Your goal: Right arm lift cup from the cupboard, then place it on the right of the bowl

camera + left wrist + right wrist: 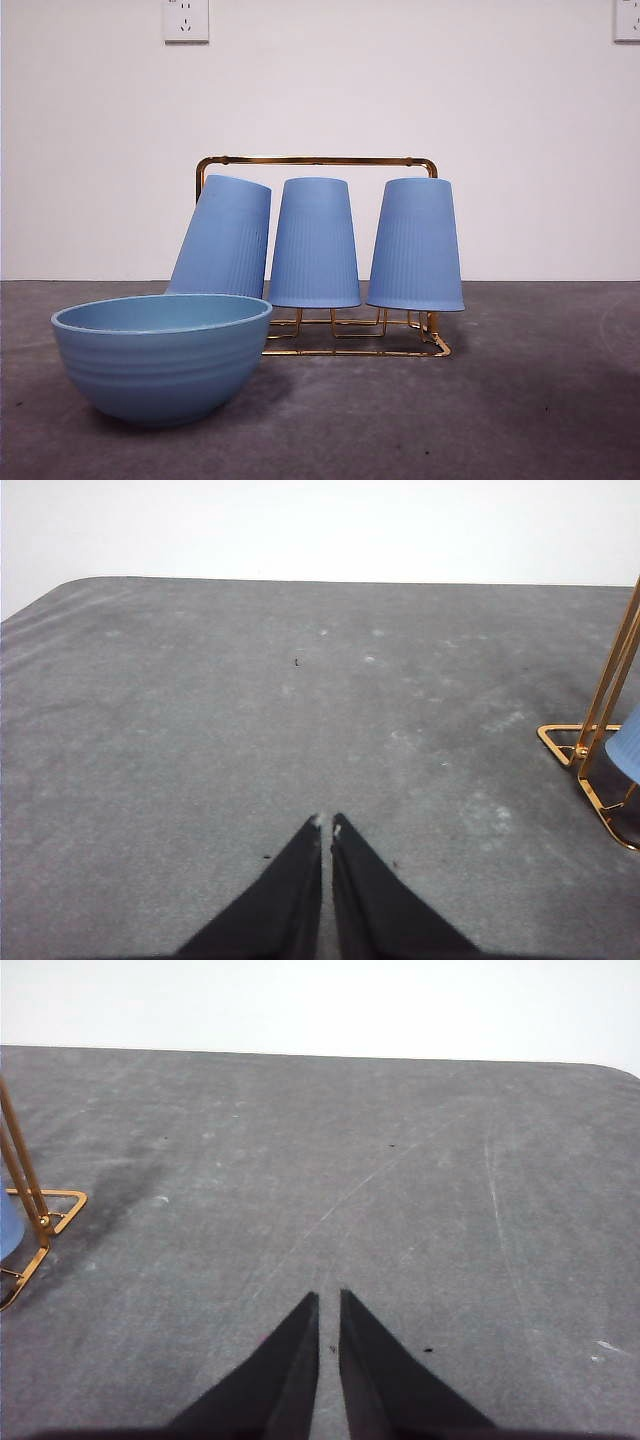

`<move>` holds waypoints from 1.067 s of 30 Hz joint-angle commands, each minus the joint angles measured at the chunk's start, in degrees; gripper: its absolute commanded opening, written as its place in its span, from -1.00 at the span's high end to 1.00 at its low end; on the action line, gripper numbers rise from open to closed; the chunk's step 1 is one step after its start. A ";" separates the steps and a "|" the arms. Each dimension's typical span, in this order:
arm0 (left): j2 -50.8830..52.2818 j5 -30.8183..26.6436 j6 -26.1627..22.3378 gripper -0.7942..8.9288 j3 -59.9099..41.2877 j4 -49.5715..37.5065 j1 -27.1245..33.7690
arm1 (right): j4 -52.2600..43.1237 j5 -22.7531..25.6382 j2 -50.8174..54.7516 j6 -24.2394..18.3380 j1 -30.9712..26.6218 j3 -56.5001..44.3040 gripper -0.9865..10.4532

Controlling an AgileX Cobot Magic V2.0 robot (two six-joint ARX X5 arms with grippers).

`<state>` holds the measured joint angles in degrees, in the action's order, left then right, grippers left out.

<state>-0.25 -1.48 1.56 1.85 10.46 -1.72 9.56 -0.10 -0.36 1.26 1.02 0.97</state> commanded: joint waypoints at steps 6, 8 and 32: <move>0.07 -0.02 11.23 0.80 -1.09 0.04 0.09 | -0.79 -0.83 0.15 2.62 -0.11 -0.28 0.77; 0.07 0.00 13.16 0.81 -1.09 0.07 0.09 | -0.63 -2.25 0.15 6.95 -0.11 -0.26 0.77; -18.73 7.32 25.03 0.81 18.56 0.46 -7.58 | 10.60 -13.55 -4.44 24.26 2.58 18.12 0.81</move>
<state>-17.91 5.21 26.41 18.68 11.18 -9.06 20.40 -13.26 -4.34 24.71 3.38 18.04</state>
